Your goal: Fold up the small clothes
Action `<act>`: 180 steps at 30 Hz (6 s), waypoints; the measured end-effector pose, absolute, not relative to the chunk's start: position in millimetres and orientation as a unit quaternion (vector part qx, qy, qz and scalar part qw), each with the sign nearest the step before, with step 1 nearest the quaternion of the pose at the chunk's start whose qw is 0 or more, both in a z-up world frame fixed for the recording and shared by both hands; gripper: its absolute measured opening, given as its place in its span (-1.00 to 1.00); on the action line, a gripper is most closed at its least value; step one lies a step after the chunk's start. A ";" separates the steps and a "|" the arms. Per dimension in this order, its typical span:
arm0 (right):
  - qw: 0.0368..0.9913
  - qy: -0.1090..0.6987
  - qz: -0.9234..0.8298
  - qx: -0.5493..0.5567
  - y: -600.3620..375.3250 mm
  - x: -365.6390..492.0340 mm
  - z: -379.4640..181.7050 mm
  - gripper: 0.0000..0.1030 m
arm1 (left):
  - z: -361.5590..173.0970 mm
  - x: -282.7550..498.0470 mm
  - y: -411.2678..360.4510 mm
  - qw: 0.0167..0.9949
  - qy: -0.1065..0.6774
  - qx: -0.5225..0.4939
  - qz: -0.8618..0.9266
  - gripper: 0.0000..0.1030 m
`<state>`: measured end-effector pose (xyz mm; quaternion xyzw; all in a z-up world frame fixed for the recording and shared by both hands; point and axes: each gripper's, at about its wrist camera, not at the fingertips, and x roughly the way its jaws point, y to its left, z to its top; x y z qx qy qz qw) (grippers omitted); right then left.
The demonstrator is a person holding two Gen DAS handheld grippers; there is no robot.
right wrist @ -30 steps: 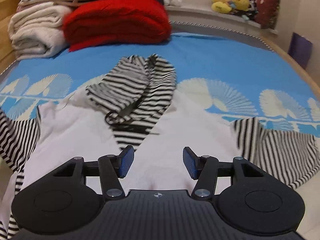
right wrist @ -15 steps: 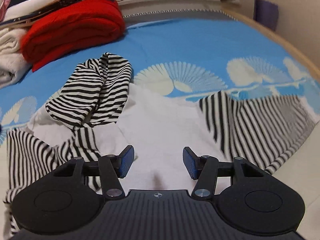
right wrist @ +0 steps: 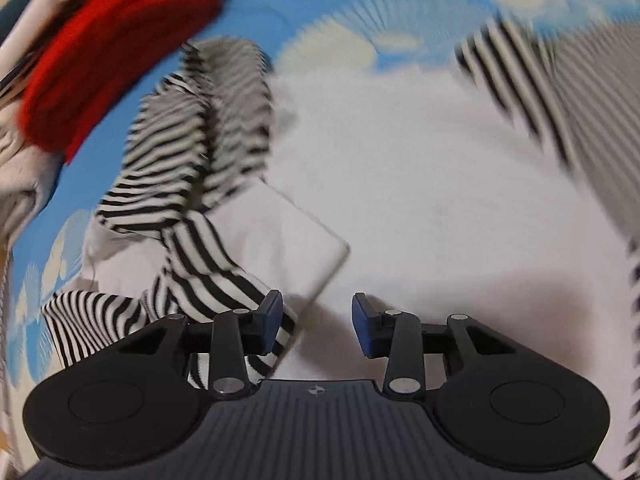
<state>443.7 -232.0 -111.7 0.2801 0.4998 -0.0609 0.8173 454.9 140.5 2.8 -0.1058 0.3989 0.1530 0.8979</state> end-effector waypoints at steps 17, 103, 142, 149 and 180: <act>0.916 0.253 -0.142 0.276 -213.7 364.8 -13.5 -0.96 | 1.8 454.7 154.3 0.898 0.402 -0.079 0.159 -0.31; 0.757 0.336 -0.352 0.436 -568.2 352.7 -104.0 0.17 | -81.0 451.4 -23.8 0.864 0.501 -0.008 -0.049 -0.31; 0.862 0.474 0.170 0.059 -209.4 426.6 -52.3 -0.05 | -59.7 472.0 107.1 0.849 0.501 -0.159 0.043 -0.24; 0.795 0.536 0.033 0.282 -255.0 444.3 -103.0 -0.11 | -59.0 474.4 99.2 0.853 0.496 -0.156 0.049 -0.24; 0.805 0.528 -0.042 0.269 -279.7 430.8 -92.7 0.04 | -119.0 477.0 127.3 0.794 0.572 -0.201 0.049 -0.24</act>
